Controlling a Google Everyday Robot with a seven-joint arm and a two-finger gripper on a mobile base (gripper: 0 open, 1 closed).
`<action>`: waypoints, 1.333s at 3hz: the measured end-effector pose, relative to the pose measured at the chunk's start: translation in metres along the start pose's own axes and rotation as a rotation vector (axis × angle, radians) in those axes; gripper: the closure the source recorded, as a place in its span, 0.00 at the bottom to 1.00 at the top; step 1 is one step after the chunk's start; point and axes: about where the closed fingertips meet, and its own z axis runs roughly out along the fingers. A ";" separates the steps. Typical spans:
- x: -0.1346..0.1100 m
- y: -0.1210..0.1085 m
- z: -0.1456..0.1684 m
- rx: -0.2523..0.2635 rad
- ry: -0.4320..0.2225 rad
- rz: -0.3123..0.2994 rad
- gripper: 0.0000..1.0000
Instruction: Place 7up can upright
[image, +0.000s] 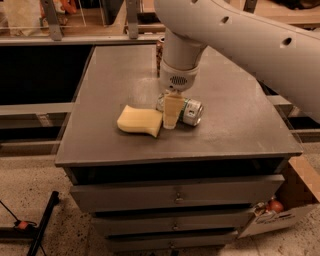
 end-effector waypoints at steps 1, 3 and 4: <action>0.002 0.000 0.009 -0.011 0.007 0.002 0.23; 0.004 0.000 0.019 -0.068 0.008 0.002 0.22; 0.004 0.000 0.021 -0.089 0.004 0.005 0.38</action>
Offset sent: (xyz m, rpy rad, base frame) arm 0.0027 -0.0040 -0.0259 -0.0057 0.0706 0.0045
